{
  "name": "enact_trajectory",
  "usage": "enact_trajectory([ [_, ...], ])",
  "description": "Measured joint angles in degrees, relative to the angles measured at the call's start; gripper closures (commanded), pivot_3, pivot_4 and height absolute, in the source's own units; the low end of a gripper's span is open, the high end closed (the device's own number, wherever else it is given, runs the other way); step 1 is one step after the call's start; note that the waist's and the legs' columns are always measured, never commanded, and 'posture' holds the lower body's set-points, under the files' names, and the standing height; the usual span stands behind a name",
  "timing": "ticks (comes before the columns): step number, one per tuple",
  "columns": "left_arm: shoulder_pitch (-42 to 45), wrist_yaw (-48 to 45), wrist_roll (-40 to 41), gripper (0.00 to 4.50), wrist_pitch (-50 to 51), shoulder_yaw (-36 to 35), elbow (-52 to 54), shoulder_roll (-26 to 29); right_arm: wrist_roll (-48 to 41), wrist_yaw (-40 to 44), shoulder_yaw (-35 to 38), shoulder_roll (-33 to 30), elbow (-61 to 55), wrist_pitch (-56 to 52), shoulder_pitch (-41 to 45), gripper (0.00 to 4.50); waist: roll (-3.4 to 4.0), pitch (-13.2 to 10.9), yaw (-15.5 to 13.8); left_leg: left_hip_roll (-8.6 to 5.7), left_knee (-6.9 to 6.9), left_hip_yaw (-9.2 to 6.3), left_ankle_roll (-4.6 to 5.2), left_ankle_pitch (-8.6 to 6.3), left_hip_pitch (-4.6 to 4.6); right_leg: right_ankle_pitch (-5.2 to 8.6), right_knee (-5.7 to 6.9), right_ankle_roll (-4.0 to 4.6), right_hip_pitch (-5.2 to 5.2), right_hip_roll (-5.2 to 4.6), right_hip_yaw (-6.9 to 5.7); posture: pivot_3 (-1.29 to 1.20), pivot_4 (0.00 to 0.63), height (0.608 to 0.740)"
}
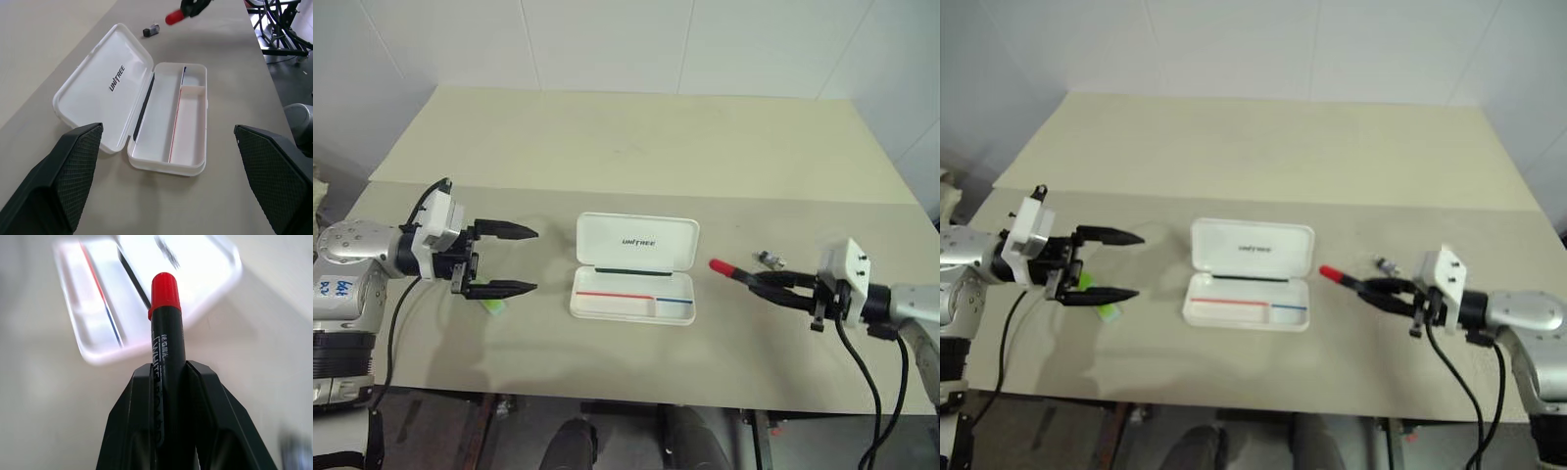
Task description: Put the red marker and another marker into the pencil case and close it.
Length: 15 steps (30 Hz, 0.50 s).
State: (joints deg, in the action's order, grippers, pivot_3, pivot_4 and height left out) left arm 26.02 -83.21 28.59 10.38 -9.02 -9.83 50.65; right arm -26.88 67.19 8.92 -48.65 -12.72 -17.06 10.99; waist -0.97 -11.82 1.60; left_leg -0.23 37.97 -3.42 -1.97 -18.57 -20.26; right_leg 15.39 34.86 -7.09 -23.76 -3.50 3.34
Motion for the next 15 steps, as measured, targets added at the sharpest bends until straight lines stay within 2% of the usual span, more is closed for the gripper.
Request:
enact_trajectory([
  [6, -3.48, 0.01, -2.03, 0.00, -4.11, -0.75, -2.29, 0.20, 0.60, 0.65, -10.67, 5.07, -1.46, -2.93, 10.12, 3.90, -0.01, 0.00, 0.09, 0.01, 0.01, 0.04, -0.02, -0.01, -0.13, 0.00, 0.04, 0.01, -0.20, -0.03, 0.03, 0.00, 0.150, 0.740],
  [10, -4.65, 0.90, -2.14, 0.00, -4.76, -1.40, -2.04, 0.25, 4.98, 1.97, -18.09, 9.90, 4.05, -0.04, 16.33, 3.90, -0.01, 0.00, -0.02, 0.00, 0.00, 0.04, -0.03, -0.02, -0.18, 0.00, 0.05, 0.01, -0.26, -0.05, 0.02, 0.00, 0.150, 0.740],
  [15, -7.92, 2.18, -2.06, 0.00, -4.56, -2.44, -0.55, 0.68, 9.58, 2.46, -22.38, 14.85, 12.47, 4.66, 21.04, 3.90, -0.05, 0.02, 0.01, -0.03, 0.06, 0.09, -0.07, -0.02, -0.69, -0.01, 0.28, -0.01, -0.78, -0.10, 0.03, 0.00, 0.150, 0.740],
])
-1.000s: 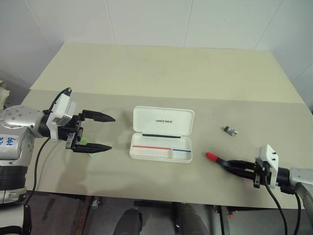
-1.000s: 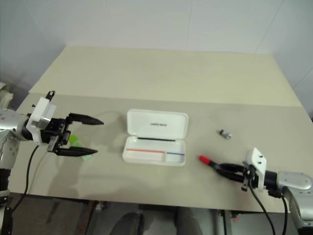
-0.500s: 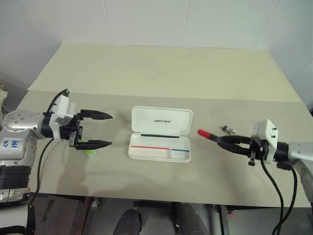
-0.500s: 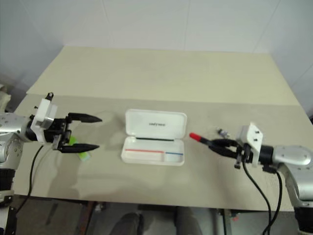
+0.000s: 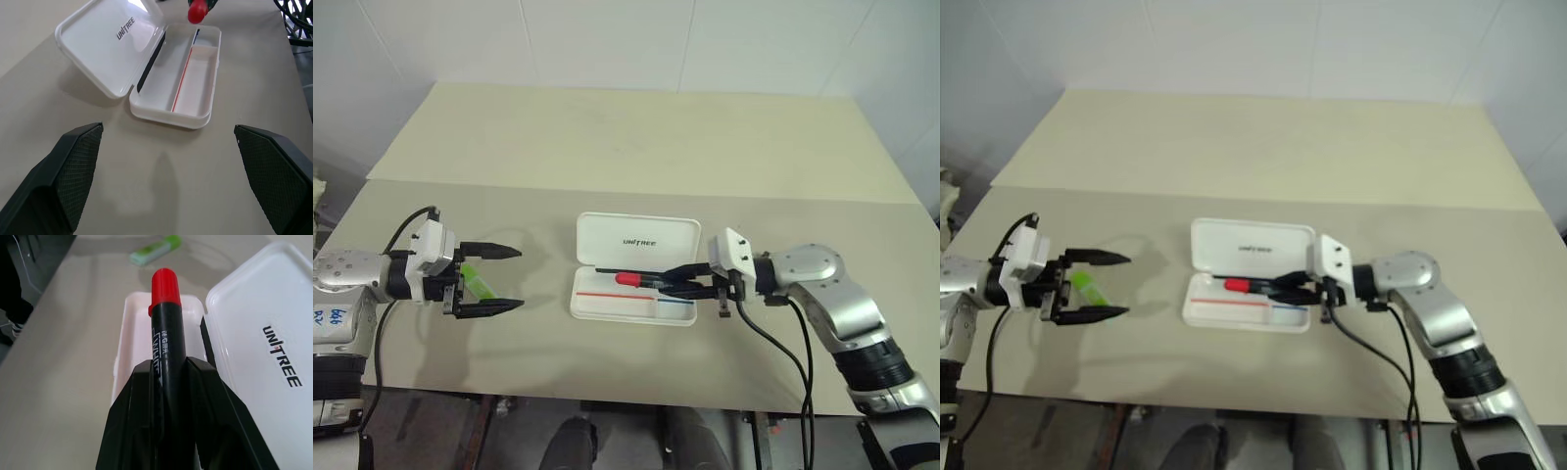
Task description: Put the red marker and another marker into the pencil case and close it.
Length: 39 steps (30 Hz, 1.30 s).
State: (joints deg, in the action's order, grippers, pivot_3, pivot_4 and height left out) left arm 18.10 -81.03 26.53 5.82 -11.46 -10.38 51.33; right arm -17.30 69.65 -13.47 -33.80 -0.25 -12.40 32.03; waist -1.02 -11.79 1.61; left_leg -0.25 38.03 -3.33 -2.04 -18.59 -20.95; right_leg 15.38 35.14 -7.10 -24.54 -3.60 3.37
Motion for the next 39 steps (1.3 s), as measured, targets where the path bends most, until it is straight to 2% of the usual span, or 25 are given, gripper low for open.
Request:
enact_trajectory([
  [5, -3.07, 1.68, 0.23, 0.00, 0.98, -0.77, 4.34, 0.05, 4.41, 0.03, -2.48, 5.00, 9.82, 5.84, 4.86, 3.90, 0.00, 0.00, 0.20, 0.02, 0.01, 0.12, -0.15, 0.08, -0.37, 0.02, 0.47, 0.04, -0.66, 0.03, 0.05, 0.00, 0.150, 0.740],
  [15, -4.21, 3.83, 0.47, 0.00, 2.62, -1.16, 7.71, 0.04, 6.63, 1.06, -2.48, 7.11, 15.71, 10.15, 6.59, 3.90, 0.00, 0.00, 0.17, 0.01, 0.06, 0.17, -0.16, 0.10, -0.35, 0.03, 0.50, 0.07, -0.68, 0.05, 0.07, 0.00, 0.150, 0.740],
  [26, -3.78, 4.24, 0.54, 0.00, 2.81, -1.01, 7.79, -0.77, 6.00, 1.68, -1.84, 7.25, 13.53, 9.15, 6.59, 0.03, 0.00, 0.00, 0.22, 0.02, 0.06, 0.18, -0.17, 0.10, -0.35, 0.03, 0.55, 0.07, -0.69, 0.05, 0.07, 0.00, 0.150, 0.740],
  [30, -3.66, 4.25, 0.54, 0.00, 2.83, -0.98, 7.82, -0.92, 3.78, 1.71, -1.32, 7.22, 9.98, 6.31, 6.38, 0.03, 0.00, 0.00, 0.20, 0.02, 0.06, 0.17, -0.17, 0.10, -0.35, 0.03, 0.57, 0.07, -0.69, 0.05, 0.07, 0.00, 0.150, 0.740],
  [33, -3.92, 6.20, 0.53, 0.00, 3.42, -1.05, 8.14, -1.22, -2.35, 2.16, 1.50, 5.90, 2.02, 0.44, 5.02, 0.03, 0.01, 0.00, 0.06, 0.03, 0.04, 0.14, -0.17, 0.10, -0.36, 0.03, 0.61, 0.07, -0.70, 0.03, 0.07, 0.00, 0.150, 0.740],
  [36, -6.15, 12.23, 1.63, 0.00, 5.65, -3.90, 12.21, -3.93, -9.25, 2.81, 5.58, 1.36, -7.78, -6.25, 1.49, 0.03, -0.03, 0.02, -0.12, 0.03, 0.03, 0.00, -0.15, 0.07, -0.39, 0.03, 0.49, 0.06, -0.64, -0.03, 0.02, 0.00, 0.150, 0.740],
  [39, -13.56, 17.71, 2.93, 0.00, 7.84, -6.78, 19.30, -6.91, -15.08, 3.30, 9.56, -3.76, -14.26, -12.05, -3.73, 0.03, -0.03, 0.02, -0.15, 0.07, -0.01, -0.17, -0.03, -0.02, -0.36, 0.03, 0.39, 0.05, -0.64, -0.15, 0.04, 0.00, 0.150, 0.740],
])
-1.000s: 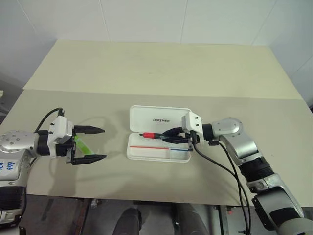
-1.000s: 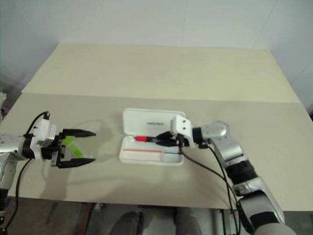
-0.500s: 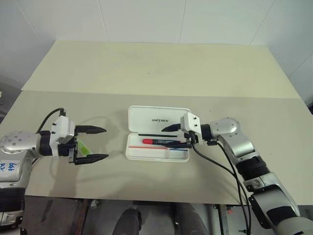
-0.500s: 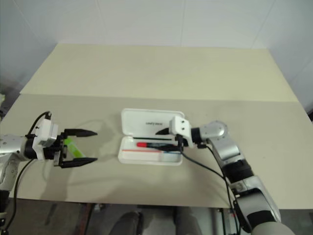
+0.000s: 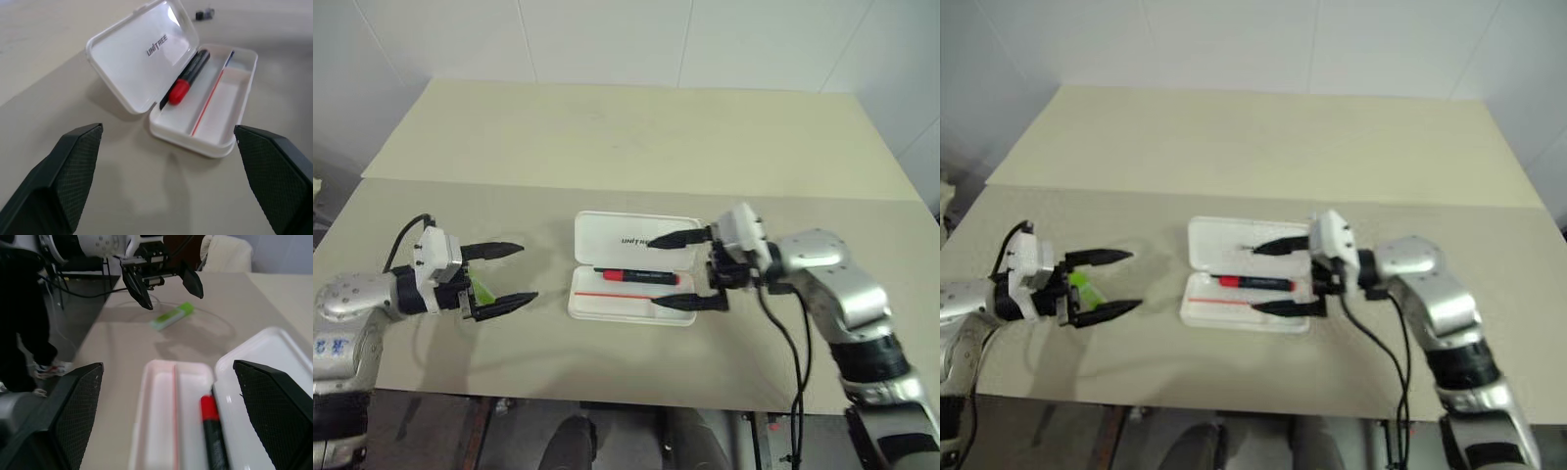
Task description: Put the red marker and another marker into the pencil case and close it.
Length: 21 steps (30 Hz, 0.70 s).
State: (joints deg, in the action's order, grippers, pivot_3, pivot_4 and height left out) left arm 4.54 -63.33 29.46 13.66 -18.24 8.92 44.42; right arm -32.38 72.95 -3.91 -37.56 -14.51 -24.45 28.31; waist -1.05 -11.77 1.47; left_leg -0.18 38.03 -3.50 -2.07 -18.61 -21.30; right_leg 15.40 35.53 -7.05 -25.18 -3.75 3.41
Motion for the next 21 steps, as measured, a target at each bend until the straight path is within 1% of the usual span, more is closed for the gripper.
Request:
enact_trajectory([
  [2, -3.18, 3.31, 0.41, 0.00, 1.25, -1.20, 2.77, -1.96, -2.12, -0.15, 2.26, -2.42, -1.68, -2.38, -2.25, 0.03, -0.02, 0.01, 0.14, -0.04, 0.04, 0.07, 0.01, -0.01, 0.02, -0.01, -0.03, -0.01, 0.00, 0.02, 0.02, 0.00, 0.150, 0.740],
  [6, -7.67, 13.56, 1.65, 0.00, 3.16, -6.55, 10.42, -7.80, -3.58, -1.14, 5.76, -5.51, -2.60, -3.79, -4.89, 0.03, -0.04, 0.00, 0.09, -0.03, 0.10, 0.23, -0.03, 0.02, 0.22, -0.02, -0.08, 0.02, 0.16, 0.10, 0.00, 0.00, 0.150, 0.740],
  [7, -9.86, 17.83, 1.27, 0.00, 3.22, -8.03, 13.19, -10.94, -3.41, -1.15, 7.17, -6.77, -1.43, -3.26, -5.46, 0.03, -0.02, 0.01, 0.13, -0.03, 0.11, 0.29, -0.03, 0.02, 0.32, -0.02, -0.09, 0.02, 0.27, 0.08, 0.03, 0.00, 0.150, 0.740],
  [8, -11.65, 21.07, 0.52, 0.00, 3.33, -8.33, 14.88, -13.18, -2.94, -1.14, 8.44, -7.71, 0.18, -2.86, -5.71, 0.03, -0.02, 0.00, 0.09, -0.06, 0.11, 0.37, -0.03, 0.02, 0.46, -0.03, -0.11, 0.01, 0.45, 0.06, 0.04, 0.00, 0.150, 0.740],
  [9, -13.80, 26.40, -0.95, 0.00, 4.07, -8.55, 16.91, -16.60, -2.21, -1.14, 9.76, -8.59, 2.50, -1.80, -5.66, 0.03, -0.03, 0.00, 0.08, -0.05, 0.09, 0.47, -0.02, 0.01, 0.68, -0.05, -0.25, -0.02, 0.74, 0.09, 0.03, 0.00, 0.150, 0.740],
  [12, -16.43, 39.75, -2.92, 0.00, 6.87, -10.64, 20.13, -25.61, -1.42, -0.54, 11.03, -9.13, 5.80, 0.23, -4.61, 0.03, -0.10, 0.02, 0.10, -0.04, 0.11, 0.53, -0.01, 0.01, 0.90, -0.08, -0.25, -0.01, 0.95, 0.16, 0.05, 0.00, 0.150, 0.740],
  [14, -19.34, 44.95, -4.84, 0.00, 7.23, -11.26, 21.08, -27.97, -1.42, 0.05, 10.96, -9.13, 5.99, 0.64, -3.84, 0.03, -0.10, 0.03, 0.20, -0.02, 0.10, 0.58, -0.01, 0.02, 0.99, -0.08, -0.19, 0.01, 0.97, 0.24, 0.10, 0.00, 0.150, 0.740],
  [17, -23.00, 50.33, -7.66, 0.00, 7.57, -10.91, 22.49, -31.21, -1.36, 0.66, 10.30, -9.12, 6.21, 0.75, -2.11, 0.03, -0.11, 0.03, 0.11, -0.03, 0.14, 0.59, -0.01, 0.03, 1.00, -0.07, -0.17, 0.03, 0.98, 0.24, 0.11, 0.00, 0.150, 0.740],
  [21, -24.81, 56.87, -10.70, 0.00, 10.02, -7.71, 24.73, -35.74, -0.93, 1.48, 8.55, -8.77, 6.28, 0.93, -0.99, 0.03, -0.22, 0.08, -0.22, -0.07, 0.18, 0.53, -0.01, 0.02, 1.01, -0.10, -0.37, -0.02, 1.16, 0.21, 0.08, 0.00, 0.150, 0.740],
])
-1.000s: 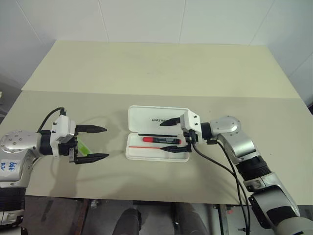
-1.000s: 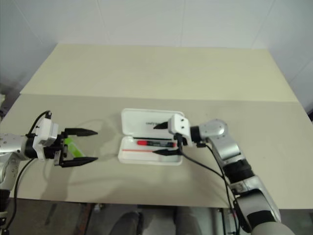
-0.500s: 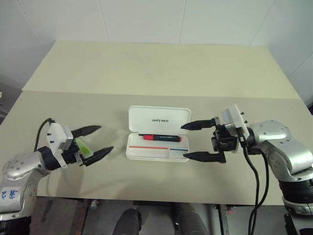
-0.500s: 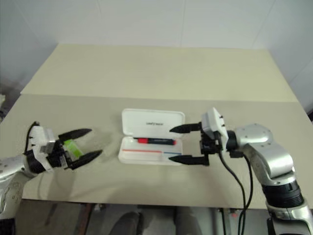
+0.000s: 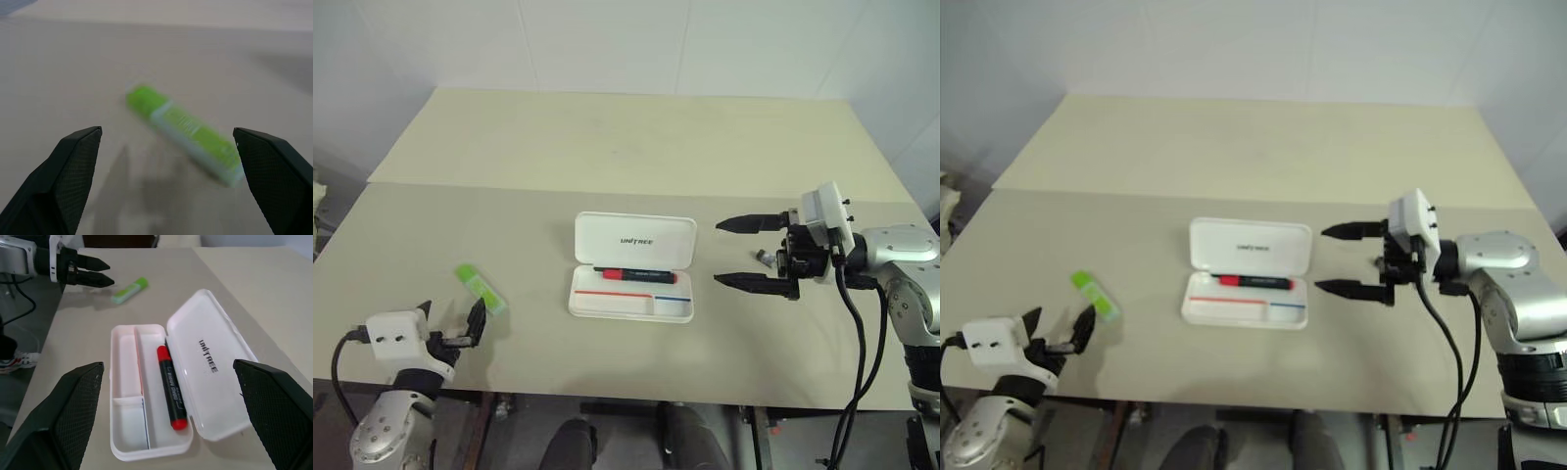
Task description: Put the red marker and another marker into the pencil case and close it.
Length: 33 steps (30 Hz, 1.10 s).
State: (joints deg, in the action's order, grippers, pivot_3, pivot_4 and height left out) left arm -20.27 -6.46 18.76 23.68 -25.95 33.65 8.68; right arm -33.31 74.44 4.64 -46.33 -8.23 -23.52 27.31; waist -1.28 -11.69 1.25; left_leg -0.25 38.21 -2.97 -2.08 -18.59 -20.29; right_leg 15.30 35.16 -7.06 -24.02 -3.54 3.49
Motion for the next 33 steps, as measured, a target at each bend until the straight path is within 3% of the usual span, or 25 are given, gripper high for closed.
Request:
enact_trajectory([
  [15, 6.48, 9.07, -3.53, 0.00, 8.76, 7.62, 1.75, -1.81, -2.04, -1.22, -0.50, 0.97, -5.38, -3.07, 0.41, 0.03, -0.01, 0.01, 0.21, 0.03, -0.12, -0.07, 0.01, -0.07, 0.00, -0.04, -0.36, -0.05, 0.12, 0.00, -0.08, 0.00, 0.150, 0.740],
  [22, 9.88, 16.66, -5.58, 0.00, 20.84, 7.71, 4.96, -3.92, -2.45, -1.41, -0.49, 0.96, -5.93, -3.60, -0.15, 0.03, -0.01, 0.01, 0.06, 0.01, -0.10, -0.12, 0.02, -0.07, 0.00, -0.06, -0.39, -0.07, 0.17, 0.00, -0.11, 0.00, 0.150, 0.740],
  [33, 19.99, 20.77, -6.39, 0.00, 39.36, 4.54, 8.12, -3.28, -2.63, -2.73, -0.74, 2.32, -7.20, -3.91, -1.66, 0.03, -0.01, 0.01, 0.11, 0.00, -0.12, -0.18, 0.00, -0.07, -0.02, -0.07, -0.42, -0.09, 0.17, 0.00, -0.15, 0.00, 0.150, 0.740],
])
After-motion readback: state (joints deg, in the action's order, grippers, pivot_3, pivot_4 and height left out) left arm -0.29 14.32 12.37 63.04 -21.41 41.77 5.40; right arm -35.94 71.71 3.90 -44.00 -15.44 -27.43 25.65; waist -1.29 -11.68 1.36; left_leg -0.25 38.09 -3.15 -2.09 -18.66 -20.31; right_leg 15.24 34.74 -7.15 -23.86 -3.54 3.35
